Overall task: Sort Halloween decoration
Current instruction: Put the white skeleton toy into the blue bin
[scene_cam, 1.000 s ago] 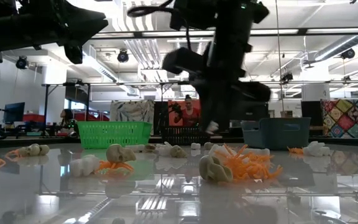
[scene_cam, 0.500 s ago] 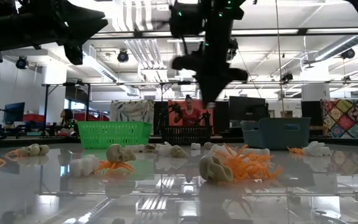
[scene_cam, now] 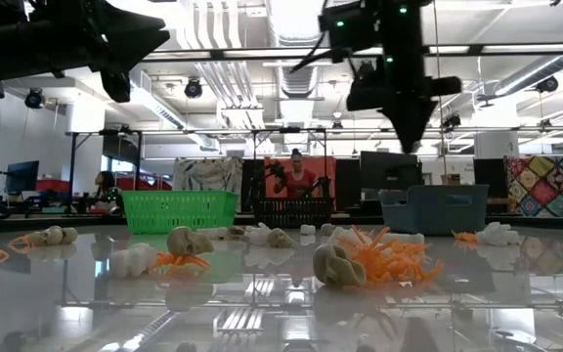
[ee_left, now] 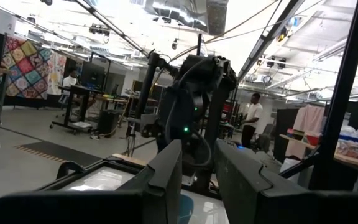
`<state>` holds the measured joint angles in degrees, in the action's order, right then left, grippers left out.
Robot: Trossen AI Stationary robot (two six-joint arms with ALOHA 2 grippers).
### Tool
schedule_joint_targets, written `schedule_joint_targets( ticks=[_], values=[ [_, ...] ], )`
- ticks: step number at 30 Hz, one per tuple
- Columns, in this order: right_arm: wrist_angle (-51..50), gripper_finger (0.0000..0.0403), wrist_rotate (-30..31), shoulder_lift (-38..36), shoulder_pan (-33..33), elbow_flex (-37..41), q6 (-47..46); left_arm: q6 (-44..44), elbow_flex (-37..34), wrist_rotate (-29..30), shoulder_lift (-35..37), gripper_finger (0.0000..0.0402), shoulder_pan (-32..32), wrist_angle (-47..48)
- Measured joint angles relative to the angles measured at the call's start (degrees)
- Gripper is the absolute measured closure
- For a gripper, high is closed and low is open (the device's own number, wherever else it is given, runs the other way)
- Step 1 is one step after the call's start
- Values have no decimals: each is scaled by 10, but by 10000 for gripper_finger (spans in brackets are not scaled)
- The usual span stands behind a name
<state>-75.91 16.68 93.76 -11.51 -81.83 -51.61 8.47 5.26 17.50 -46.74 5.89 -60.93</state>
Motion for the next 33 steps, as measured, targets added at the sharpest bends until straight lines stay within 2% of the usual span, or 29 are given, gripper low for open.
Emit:
schedule_joint_targets(
  ticks=[7,14,19,33],
  values=[
    [183,374,-37,-93,-3,150,-25,0,0,1,0,323,0,-1],
    [272,374,-36,-112,-3,250,-68,0,0,1,0,323,0,-5],
    [296,374,-36,-96,-3,277,-79,7,0,1,0,323,0,-5],
    [345,364,-30,-53,-4,278,-55,11,0,1,0,323,0,-5]
  ],
)
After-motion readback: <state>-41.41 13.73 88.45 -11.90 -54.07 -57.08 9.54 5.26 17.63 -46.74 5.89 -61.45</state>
